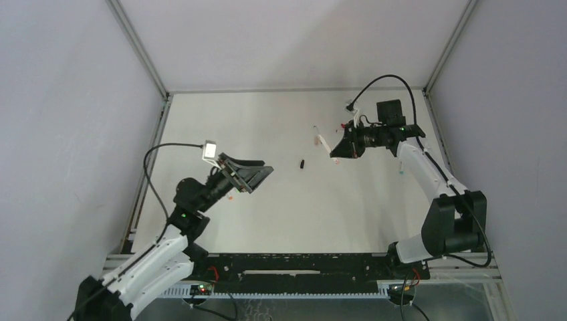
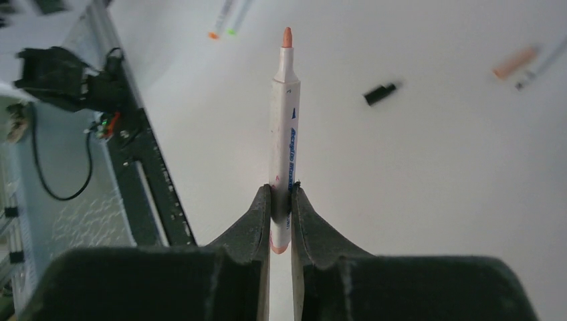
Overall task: Insert the pens into the pen caps
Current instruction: Pick up the pen from the center of the board.
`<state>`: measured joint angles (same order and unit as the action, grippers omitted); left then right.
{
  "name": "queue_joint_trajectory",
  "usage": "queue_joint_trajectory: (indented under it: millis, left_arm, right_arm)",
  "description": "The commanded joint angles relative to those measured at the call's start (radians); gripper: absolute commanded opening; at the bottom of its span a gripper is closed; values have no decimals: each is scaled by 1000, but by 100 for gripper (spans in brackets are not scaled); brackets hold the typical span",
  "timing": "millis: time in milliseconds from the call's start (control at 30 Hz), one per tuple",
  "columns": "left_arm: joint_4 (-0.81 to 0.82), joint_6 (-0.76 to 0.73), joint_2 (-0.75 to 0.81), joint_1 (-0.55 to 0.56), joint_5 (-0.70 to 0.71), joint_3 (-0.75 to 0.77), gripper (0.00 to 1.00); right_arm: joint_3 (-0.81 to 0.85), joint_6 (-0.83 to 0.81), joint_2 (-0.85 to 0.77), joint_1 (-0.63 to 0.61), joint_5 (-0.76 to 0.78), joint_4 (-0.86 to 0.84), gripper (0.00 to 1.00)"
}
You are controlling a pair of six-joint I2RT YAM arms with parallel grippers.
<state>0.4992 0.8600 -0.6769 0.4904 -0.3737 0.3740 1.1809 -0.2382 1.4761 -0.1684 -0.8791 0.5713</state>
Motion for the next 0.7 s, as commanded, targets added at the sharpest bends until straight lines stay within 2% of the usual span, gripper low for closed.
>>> queue_joint_trajectory:
  millis: [0, 267, 500, 667]
  left_arm:
    - [389, 77, -138, 109, 176, -35, 96]
    - [574, -9, -438, 300, 290, 88, 92]
    - [718, 6, -659, 347, 283, 199, 82]
    - [723, 20, -735, 358, 262, 263, 72]
  right_arm:
    - [-16, -79, -83, 17, -244, -5, 0]
    - [-47, -75, -161, 15, -414, -26, 0]
    - [-61, -70, -182, -9, -444, -40, 0]
    - [-61, -82, -182, -30, -435, -35, 0]
